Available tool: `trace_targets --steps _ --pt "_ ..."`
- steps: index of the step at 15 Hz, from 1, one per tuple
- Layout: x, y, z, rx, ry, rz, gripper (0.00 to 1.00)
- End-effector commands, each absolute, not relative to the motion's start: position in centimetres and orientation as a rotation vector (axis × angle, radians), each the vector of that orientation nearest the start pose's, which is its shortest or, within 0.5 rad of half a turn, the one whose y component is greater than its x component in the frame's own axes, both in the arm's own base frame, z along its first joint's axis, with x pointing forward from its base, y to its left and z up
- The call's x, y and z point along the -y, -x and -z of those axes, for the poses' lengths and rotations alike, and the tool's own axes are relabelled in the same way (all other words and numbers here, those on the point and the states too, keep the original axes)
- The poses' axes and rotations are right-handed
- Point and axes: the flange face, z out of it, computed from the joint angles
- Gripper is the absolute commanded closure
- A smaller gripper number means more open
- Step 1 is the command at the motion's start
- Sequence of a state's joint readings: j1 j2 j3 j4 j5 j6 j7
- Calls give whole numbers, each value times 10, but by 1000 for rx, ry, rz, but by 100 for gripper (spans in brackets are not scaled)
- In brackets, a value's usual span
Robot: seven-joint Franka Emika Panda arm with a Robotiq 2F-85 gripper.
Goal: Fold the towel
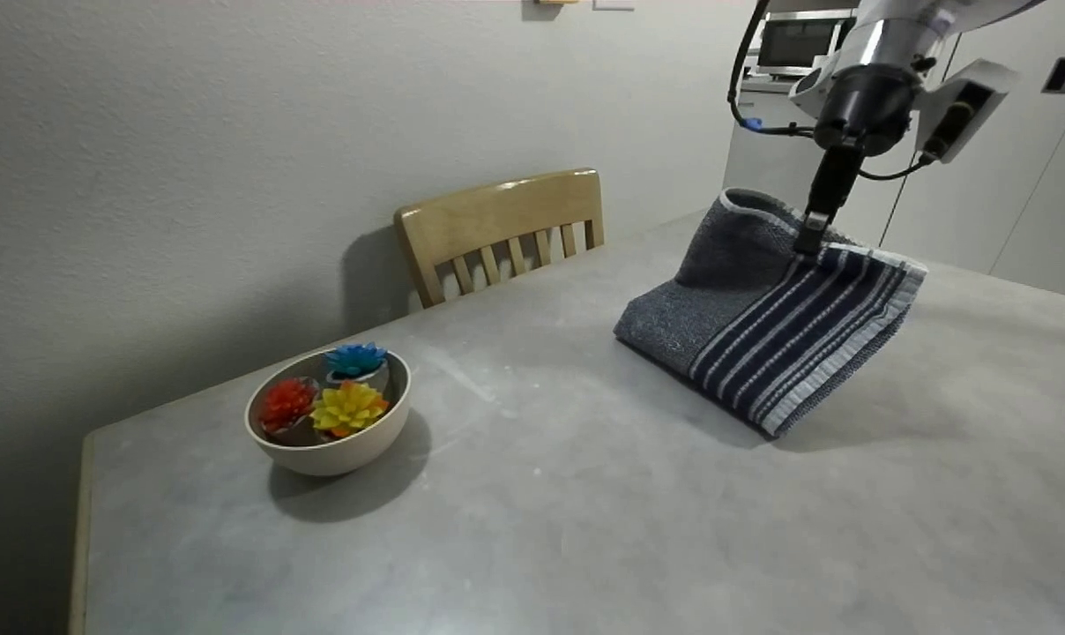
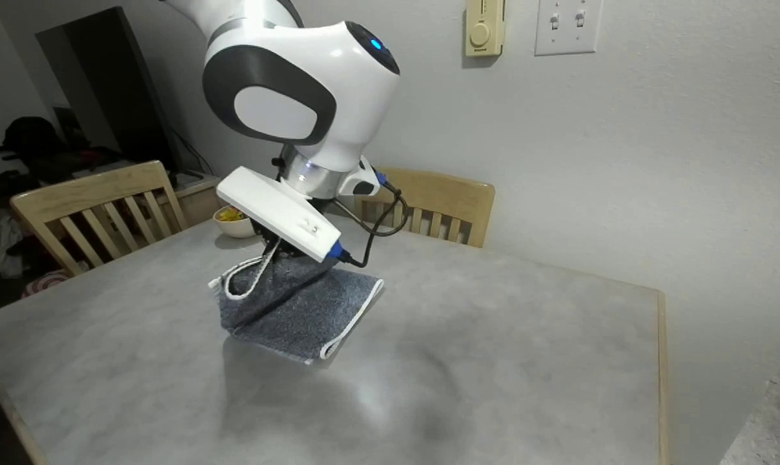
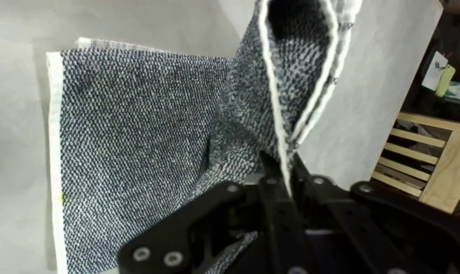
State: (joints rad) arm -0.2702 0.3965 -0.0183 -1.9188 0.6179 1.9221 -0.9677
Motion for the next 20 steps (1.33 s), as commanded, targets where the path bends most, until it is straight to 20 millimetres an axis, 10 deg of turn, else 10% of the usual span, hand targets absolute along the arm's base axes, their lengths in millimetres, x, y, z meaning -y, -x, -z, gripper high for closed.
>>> trace_targets --steps 1,8,17,20 --pt "143 -585 -261 515 2409 16 98" --pt "137 -610 -268 784 2401 65 98" --pt "141 -623 -256 710 2426 47 98" --pt "141 -624 -257 671 2457 44 58"
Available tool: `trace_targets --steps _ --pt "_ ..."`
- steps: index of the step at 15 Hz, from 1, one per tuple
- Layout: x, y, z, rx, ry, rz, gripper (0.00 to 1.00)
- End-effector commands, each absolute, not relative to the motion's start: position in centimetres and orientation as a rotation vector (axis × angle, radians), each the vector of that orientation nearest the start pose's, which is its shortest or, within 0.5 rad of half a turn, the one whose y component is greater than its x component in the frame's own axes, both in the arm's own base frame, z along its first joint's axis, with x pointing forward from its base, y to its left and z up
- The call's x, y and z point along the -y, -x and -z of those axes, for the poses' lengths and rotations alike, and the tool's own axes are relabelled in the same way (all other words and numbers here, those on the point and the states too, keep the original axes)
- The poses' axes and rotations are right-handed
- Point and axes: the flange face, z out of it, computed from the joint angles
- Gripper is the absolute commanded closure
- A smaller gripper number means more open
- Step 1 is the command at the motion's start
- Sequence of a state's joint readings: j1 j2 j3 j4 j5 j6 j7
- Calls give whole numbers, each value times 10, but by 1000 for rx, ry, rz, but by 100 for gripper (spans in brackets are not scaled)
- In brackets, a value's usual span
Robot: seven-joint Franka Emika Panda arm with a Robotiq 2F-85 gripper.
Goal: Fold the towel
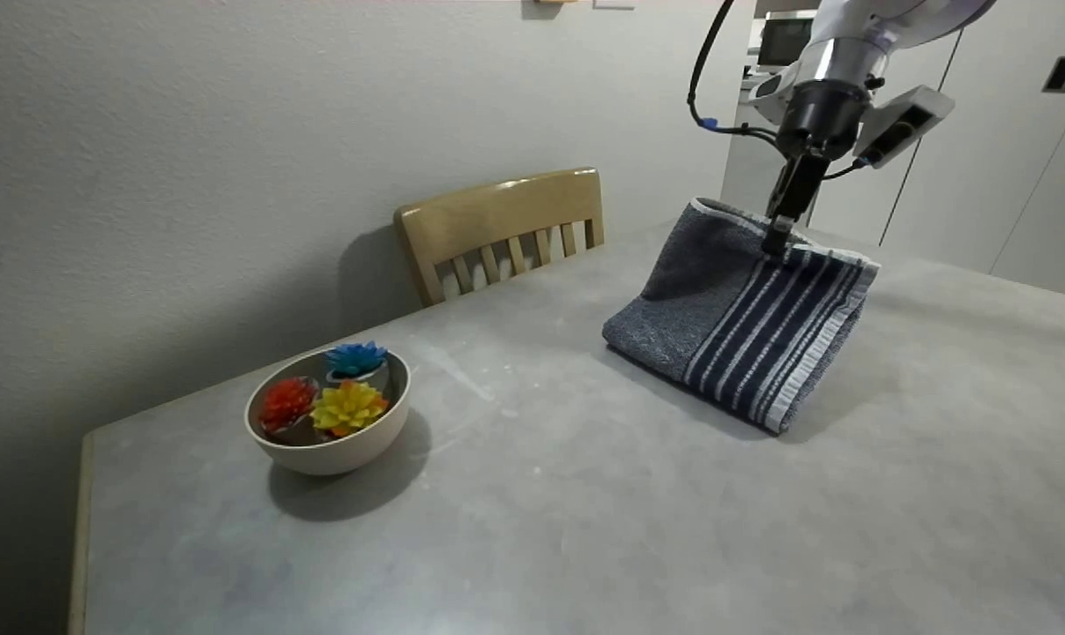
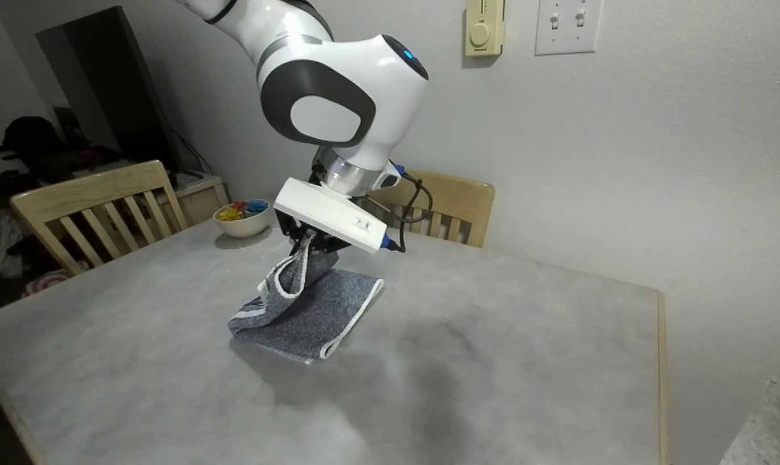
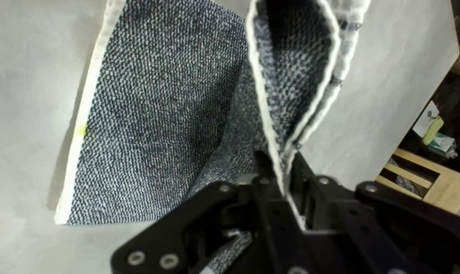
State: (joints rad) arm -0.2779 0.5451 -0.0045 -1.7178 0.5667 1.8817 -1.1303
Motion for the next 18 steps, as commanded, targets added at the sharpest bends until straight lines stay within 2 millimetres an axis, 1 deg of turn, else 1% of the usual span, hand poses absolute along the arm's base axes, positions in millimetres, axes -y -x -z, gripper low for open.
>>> trace_targets --steps 1,5,7,8,9,11,15,18 --pt "141 -626 -258 653 2473 51 50" --pt "138 -628 -272 599 2566 85 21" --pt "131 -629 -283 596 2631 117 7" --pt "124 -628 -292 608 2667 129 2" --pt "117 -626 -300 620 2708 127 0" --pt "95 -615 -321 620 2815 90 0" --pt "44 -576 -369 530 3042 3 0" --pt "15 -551 -403 405 3222 -11 0"
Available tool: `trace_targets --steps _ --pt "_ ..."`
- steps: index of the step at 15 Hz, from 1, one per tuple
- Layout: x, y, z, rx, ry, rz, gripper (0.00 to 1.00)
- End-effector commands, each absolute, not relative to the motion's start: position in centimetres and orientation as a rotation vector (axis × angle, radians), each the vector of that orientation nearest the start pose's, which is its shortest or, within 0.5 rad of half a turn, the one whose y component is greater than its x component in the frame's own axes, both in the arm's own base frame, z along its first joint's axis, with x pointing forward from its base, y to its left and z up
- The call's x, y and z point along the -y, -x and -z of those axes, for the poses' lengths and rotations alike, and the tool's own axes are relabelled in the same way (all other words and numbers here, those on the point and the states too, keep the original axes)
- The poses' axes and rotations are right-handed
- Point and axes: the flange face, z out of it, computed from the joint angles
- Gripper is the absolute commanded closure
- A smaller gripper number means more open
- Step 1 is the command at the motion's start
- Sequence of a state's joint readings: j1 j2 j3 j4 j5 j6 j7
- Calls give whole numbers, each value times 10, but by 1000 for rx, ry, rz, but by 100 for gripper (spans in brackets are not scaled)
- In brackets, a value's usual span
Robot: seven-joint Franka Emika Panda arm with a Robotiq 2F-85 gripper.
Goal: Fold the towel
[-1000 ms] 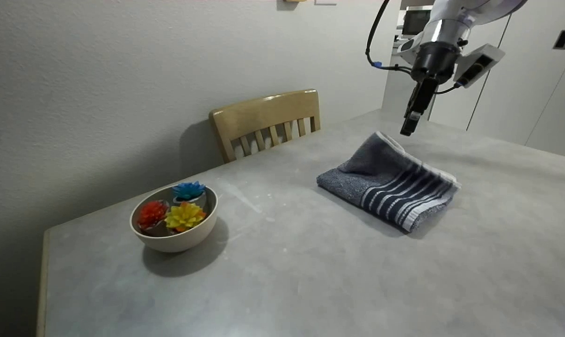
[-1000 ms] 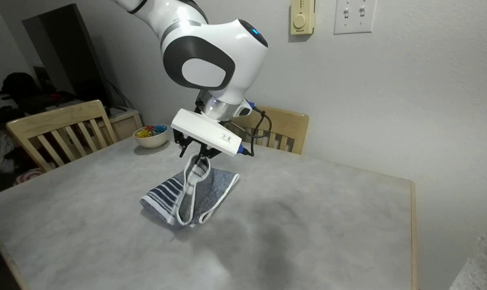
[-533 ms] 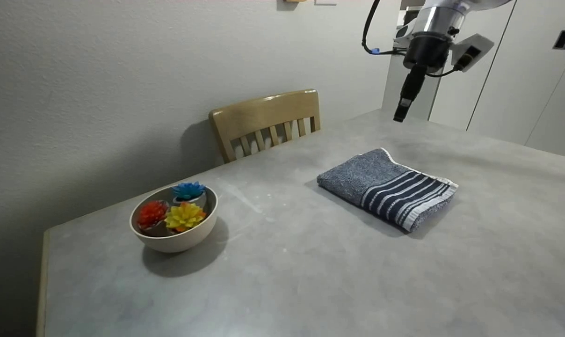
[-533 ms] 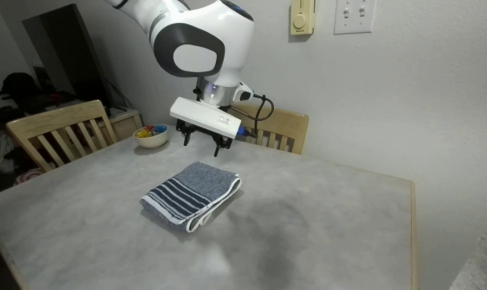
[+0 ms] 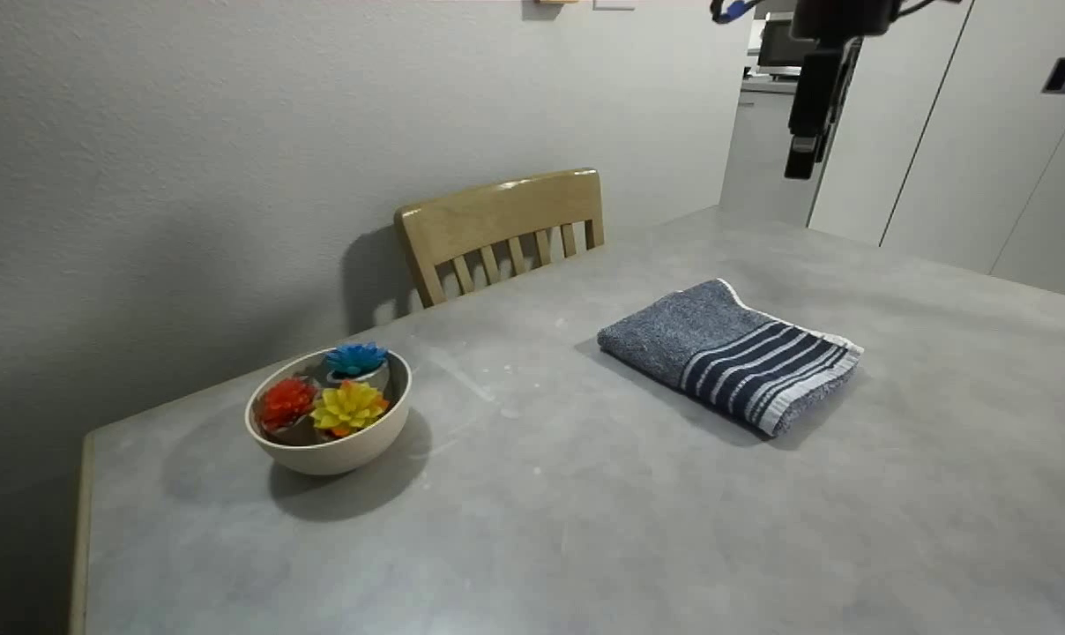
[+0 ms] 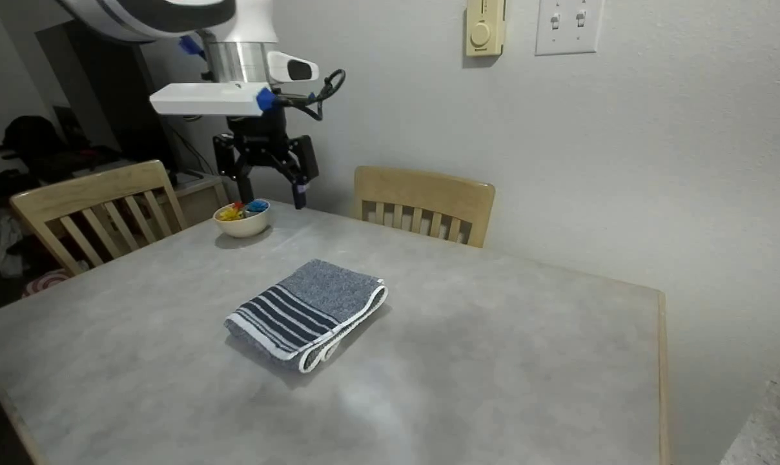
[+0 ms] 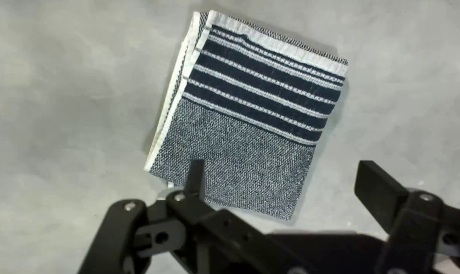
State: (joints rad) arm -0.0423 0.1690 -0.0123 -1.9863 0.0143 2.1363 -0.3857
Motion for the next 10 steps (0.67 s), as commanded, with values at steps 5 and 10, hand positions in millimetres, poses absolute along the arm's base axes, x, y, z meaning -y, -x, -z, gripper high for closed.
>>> trace_targets --steps 5,10 --pt "-9 -544 -426 326 3324 -4 0" --pt "-19 -531 -434 298 3347 -4 0"
